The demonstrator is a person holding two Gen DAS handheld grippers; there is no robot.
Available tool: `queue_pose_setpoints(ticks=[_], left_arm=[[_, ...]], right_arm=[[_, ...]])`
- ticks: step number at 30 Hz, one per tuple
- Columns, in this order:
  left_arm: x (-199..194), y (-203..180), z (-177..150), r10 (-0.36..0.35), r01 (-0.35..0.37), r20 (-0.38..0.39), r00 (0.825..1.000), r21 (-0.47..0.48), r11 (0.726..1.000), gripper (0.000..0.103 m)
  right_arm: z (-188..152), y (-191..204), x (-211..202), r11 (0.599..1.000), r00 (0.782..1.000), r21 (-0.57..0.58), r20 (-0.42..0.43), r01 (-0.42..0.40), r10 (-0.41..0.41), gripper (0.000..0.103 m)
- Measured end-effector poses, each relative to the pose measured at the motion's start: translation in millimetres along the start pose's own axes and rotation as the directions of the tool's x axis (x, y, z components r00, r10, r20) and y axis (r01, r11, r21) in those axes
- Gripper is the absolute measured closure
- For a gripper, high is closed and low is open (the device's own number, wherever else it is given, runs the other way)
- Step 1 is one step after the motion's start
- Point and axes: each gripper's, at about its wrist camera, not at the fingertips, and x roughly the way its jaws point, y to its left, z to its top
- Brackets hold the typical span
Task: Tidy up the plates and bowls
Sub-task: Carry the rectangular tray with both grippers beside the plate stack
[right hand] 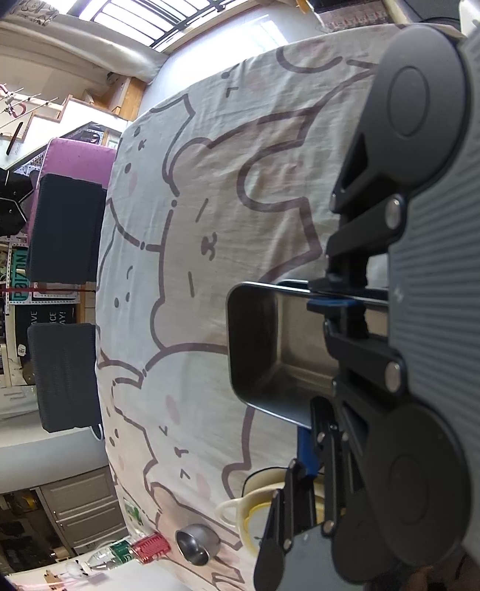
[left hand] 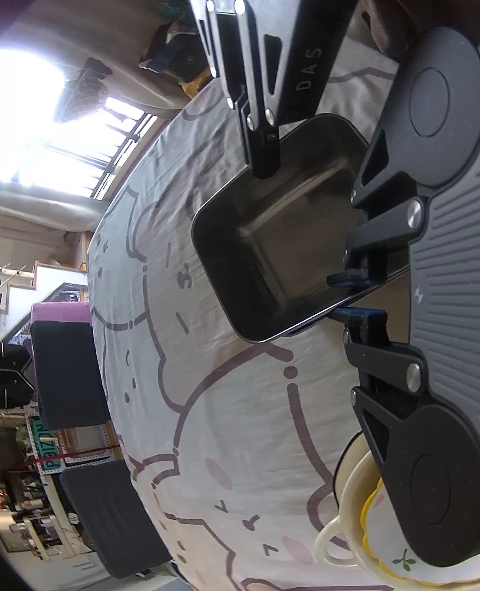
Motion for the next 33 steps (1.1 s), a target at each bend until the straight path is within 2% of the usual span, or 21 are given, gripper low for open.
queue_pose_setpoints(ticks=[9,28,33], left_arm=[[3.7,-6.1,-0.8,0.006,-0.005,-0.009,1.000,0.037,0.999,0.091],[10.4,-1.3,-6.4,-0.006,0.008,-0.040,0.999,0.059,0.998,0.085],[14.0,2.0,-7.5,-0.029,0.031,-0.059,0.998,0.033,0.999,0.085]], right_arm=[[-2.0,2.6,11.8,0.999,0.998,-0.035,-0.051,0.035,-0.037,0.097],[-1.0,0.8,32.7,0.998,0.991,-0.065,-0.133,0.019,-0.027,0.096],[-1.4,-2.9,40.2,0.998,0.986,-0.059,-0.164,0.018,-0.028,0.096]])
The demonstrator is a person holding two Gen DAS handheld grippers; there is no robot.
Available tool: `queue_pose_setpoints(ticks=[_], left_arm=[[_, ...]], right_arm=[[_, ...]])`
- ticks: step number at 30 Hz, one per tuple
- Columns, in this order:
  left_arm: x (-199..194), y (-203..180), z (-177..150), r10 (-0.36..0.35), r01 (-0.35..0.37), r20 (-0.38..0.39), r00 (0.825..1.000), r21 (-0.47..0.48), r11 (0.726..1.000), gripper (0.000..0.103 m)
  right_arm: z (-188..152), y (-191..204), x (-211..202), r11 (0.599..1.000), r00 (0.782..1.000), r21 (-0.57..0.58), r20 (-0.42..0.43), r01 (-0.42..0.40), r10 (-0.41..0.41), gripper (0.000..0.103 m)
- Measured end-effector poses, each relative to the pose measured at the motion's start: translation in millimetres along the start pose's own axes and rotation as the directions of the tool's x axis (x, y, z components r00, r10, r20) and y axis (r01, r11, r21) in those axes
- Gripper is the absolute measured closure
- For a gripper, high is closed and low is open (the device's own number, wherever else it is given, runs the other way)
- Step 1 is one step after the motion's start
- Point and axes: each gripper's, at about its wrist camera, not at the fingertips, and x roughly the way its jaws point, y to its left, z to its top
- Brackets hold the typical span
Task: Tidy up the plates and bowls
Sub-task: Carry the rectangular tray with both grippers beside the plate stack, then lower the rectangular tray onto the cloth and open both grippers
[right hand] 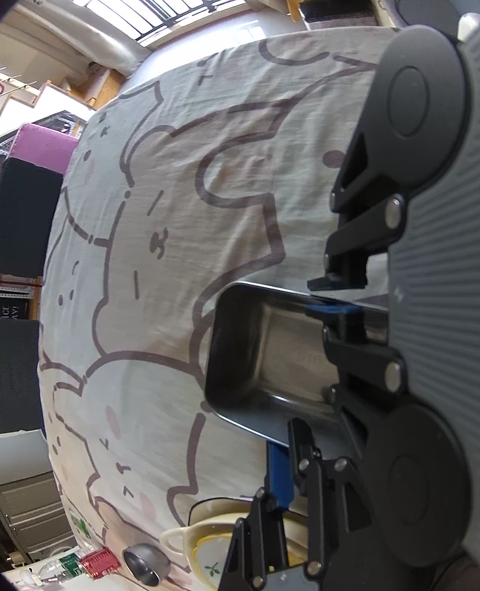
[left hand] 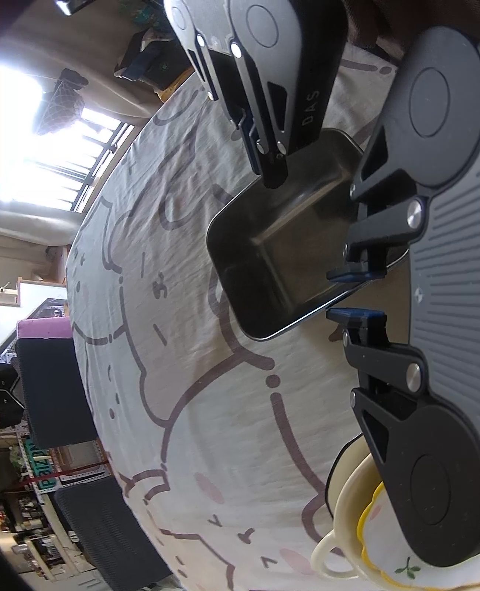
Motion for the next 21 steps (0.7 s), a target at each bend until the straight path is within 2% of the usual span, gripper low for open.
queue_pose_setpoints(ticks=[6,21], left_arm=[[3.2,5.9,-0.4,-0.029,0.028,-0.003,1.000,-0.055,0.998,0.085],[2.8,5.9,1.9,-0.047,0.047,0.004,0.999,-0.072,0.996,0.085]], right_arm=[[1.0,-1.4,7.2,1.000,1.000,-0.004,-0.022,-0.002,0.002,0.095],[4.2,-9.3,12.6,0.999,1.000,0.038,-0.012,-0.006,0.006,0.092]])
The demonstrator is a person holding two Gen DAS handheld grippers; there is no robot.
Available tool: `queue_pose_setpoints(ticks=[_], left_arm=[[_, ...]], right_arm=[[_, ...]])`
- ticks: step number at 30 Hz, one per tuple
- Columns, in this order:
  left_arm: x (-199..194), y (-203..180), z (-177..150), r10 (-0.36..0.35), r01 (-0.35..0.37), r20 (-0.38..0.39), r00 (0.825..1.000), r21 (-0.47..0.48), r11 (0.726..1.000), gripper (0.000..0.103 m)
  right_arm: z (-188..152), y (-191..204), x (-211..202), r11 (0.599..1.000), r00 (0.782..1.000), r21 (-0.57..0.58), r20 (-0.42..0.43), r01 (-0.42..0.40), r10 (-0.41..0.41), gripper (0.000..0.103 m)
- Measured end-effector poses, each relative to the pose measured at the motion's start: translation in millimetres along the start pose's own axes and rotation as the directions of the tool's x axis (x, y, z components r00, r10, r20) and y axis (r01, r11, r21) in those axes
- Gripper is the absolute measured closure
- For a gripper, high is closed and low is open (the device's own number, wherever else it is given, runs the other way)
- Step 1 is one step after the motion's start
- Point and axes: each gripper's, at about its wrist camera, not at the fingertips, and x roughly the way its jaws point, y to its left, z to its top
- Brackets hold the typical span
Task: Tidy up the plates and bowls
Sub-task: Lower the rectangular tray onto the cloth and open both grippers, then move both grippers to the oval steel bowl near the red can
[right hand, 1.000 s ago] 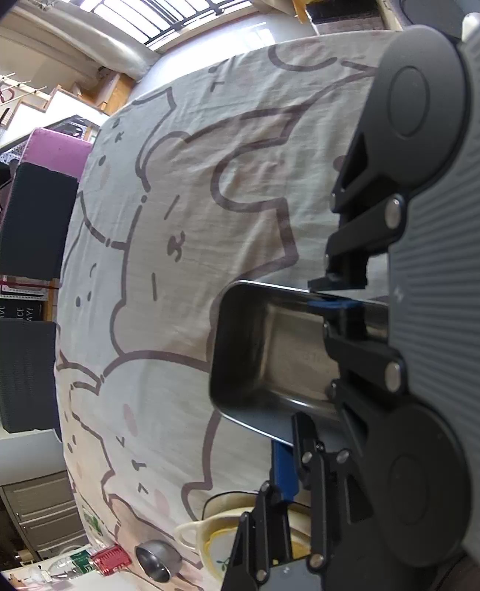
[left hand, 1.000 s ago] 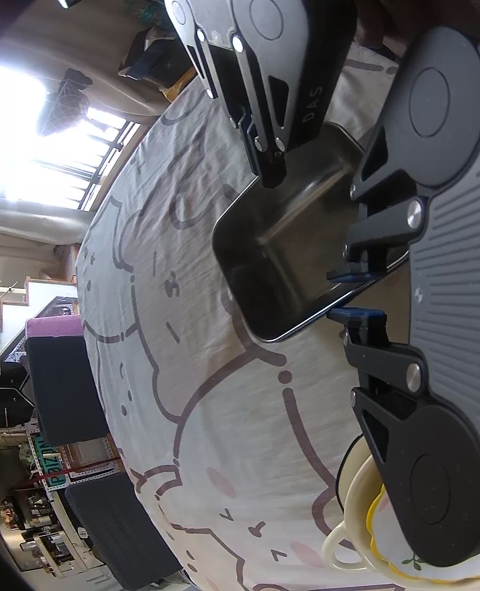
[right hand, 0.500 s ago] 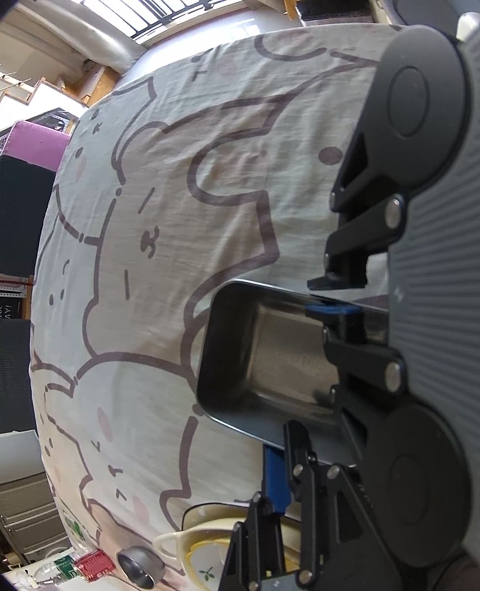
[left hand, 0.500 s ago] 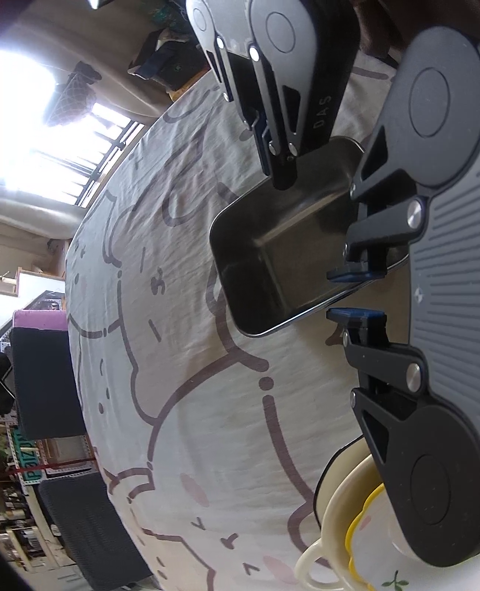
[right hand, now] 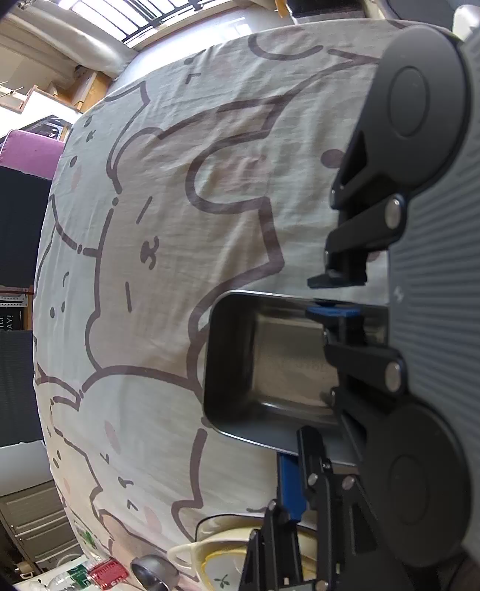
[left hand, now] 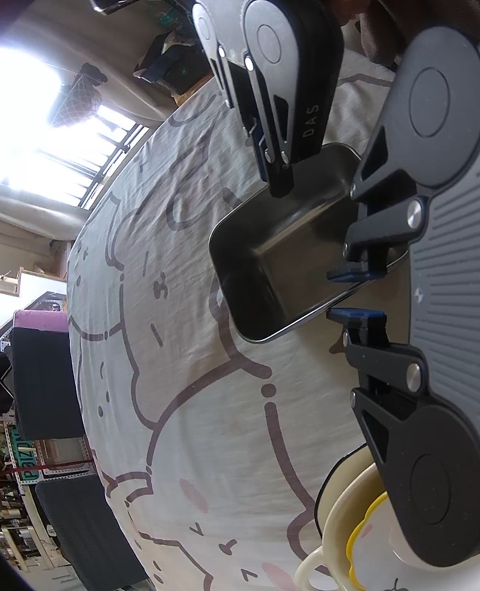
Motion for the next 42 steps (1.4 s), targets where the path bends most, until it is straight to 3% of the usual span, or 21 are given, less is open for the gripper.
queue_pose_setpoints(ticks=[5,13,16,20,22,25,27,29,33,42], left_arm=[[-4.6,4.1,0.0,-0.017,0.017,0.004,1.000,-0.022,1.000,0.081],[-15.8,6.1,0.4,-0.033,0.034,0.019,0.999,-0.030,0.999,0.072],[-24.1,7.3,0.7,-0.042,0.043,0.040,0.998,-0.031,0.999,0.065],[-36.9,9.2,2.8,-0.043,0.046,0.065,0.997,-0.033,0.998,0.055],[-44.1,12.3,4.5,-0.036,0.039,0.084,0.996,-0.041,0.998,0.033],[-57.0,20.5,6.6,-0.022,0.030,0.126,0.992,-0.060,0.998,0.010],[-66.4,28.3,8.7,-0.014,0.027,0.153,0.988,-0.086,0.996,0.005],[-76.2,39.1,11.2,-0.006,0.027,0.177,0.984,-0.117,0.993,0.002],[-97.9,63.1,15.5,0.029,0.008,0.230,0.973,-0.156,0.988,0.000],[-142.9,133.8,20.9,0.189,-0.136,0.276,0.942,-0.199,0.971,0.000]], right_arm=[[-2.4,-6.1,1.5,0.999,0.999,0.032,-0.015,-0.039,0.039,0.091],[-9.8,-11.9,-13.8,0.998,0.998,0.041,0.038,-0.052,0.050,0.085],[-12.0,-15.0,-21.9,0.997,0.996,0.048,0.066,-0.068,0.065,0.072],[-15.7,-19.6,-32.8,0.997,0.995,0.058,0.087,-0.048,0.043,0.048],[-16.9,-24.0,-39.9,0.996,0.993,0.078,0.109,-0.050,0.041,0.038],[-15.8,-29.0,-50.7,0.993,0.987,0.107,0.156,-0.052,0.034,0.021],[-14.7,-29.8,-58.2,0.991,0.978,0.120,0.205,-0.055,0.029,0.008],[-12.5,-28.8,-63.5,0.990,0.968,0.124,0.249,-0.070,0.037,0.000],[-2.5,-19.9,-70.0,0.989,0.953,0.130,0.302,-0.065,0.023,0.000],[38.4,24.5,-69.4,0.985,0.931,0.137,0.362,-0.102,0.046,0.000]])
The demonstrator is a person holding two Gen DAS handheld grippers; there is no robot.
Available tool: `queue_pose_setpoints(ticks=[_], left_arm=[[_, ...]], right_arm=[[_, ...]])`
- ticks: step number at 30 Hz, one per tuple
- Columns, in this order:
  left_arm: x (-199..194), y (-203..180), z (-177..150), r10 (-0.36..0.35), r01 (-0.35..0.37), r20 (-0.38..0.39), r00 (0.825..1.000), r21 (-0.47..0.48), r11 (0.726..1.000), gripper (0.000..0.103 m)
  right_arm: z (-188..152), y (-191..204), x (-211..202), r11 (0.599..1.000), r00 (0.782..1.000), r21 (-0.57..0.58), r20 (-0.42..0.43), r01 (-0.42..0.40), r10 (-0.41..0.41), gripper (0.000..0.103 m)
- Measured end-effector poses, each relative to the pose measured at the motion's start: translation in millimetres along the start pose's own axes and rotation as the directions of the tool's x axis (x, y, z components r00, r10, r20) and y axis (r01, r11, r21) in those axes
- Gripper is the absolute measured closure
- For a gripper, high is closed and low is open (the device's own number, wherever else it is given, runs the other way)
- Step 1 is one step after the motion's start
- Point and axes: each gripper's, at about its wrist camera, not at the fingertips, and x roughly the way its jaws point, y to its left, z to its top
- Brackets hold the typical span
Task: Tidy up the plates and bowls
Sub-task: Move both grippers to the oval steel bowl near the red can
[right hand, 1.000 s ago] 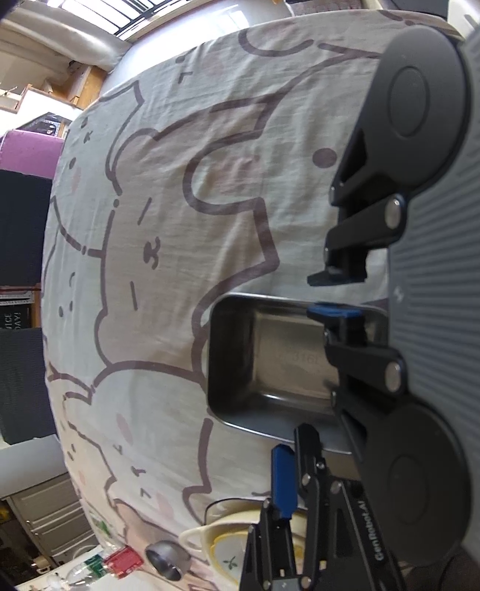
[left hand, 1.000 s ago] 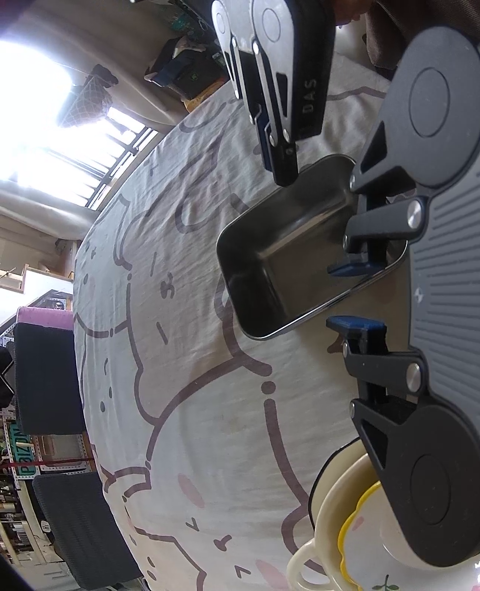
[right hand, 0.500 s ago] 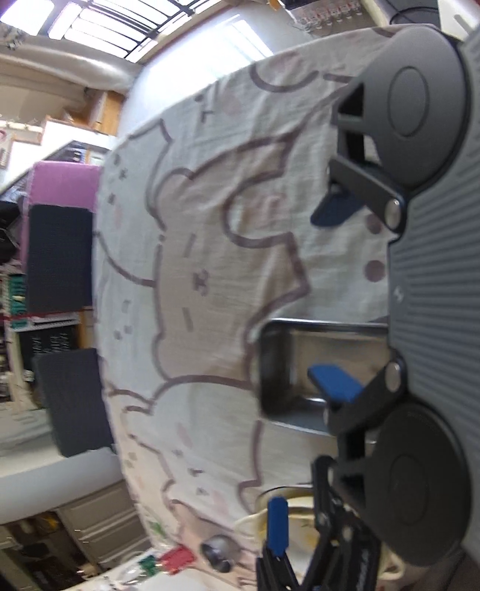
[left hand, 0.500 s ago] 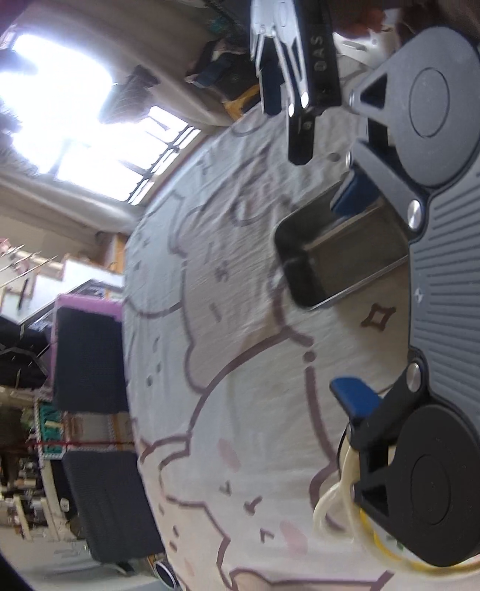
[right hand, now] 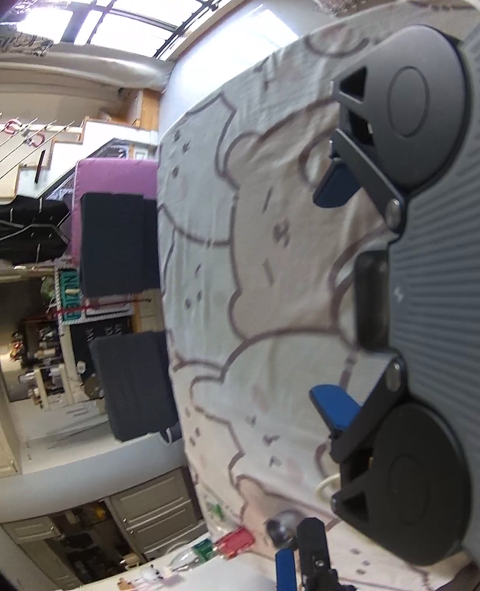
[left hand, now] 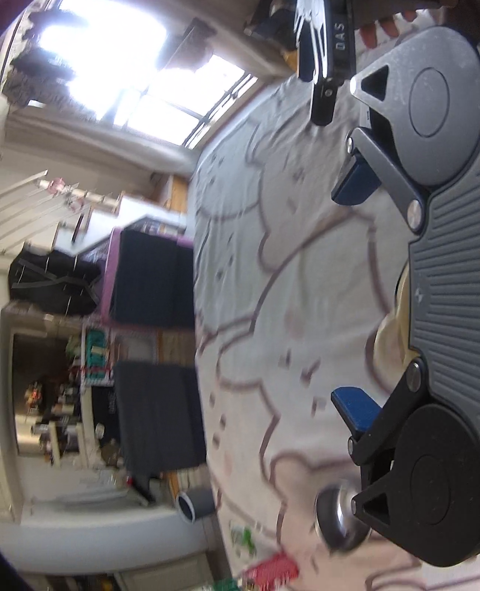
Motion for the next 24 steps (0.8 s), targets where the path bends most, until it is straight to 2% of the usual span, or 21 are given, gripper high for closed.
queue_pose_setpoints(ticks=[5,10,15,18,21,24], left_arm=[[-5.5,54.7,9.4,0.090,-0.090,0.000,0.996,-0.041,0.995,0.000],[-6.1,116.0,11.5,0.179,-0.181,-0.025,0.983,-0.100,0.978,0.000],[-9.9,173.3,8.0,0.262,-0.265,-0.040,0.964,-0.172,0.949,0.000],[-8.3,200.7,5.3,0.298,-0.301,-0.046,0.953,-0.213,0.930,0.000],[-2.7,221.1,1.8,0.321,-0.327,-0.065,0.945,-0.248,0.912,0.002],[3.5,233.3,0.7,0.323,-0.332,-0.078,0.943,-0.281,0.901,0.013]], right_arm=[[18.0,40.9,17.0,0.998,0.998,0.012,0.008,-0.059,0.058,0.000],[29.2,90.3,40.3,0.993,0.993,-0.009,0.002,-0.119,0.119,0.000],[36.1,142.6,71.2,0.986,0.988,-0.067,-0.045,-0.150,0.147,0.000],[39.2,168.0,88.9,0.983,0.983,-0.063,-0.064,-0.175,0.171,0.000],[42.0,192.3,101.4,0.977,0.977,-0.051,-0.073,-0.205,0.201,0.000],[47.2,216.2,116.1,0.963,0.958,-0.037,-0.122,-0.266,0.260,0.000]])
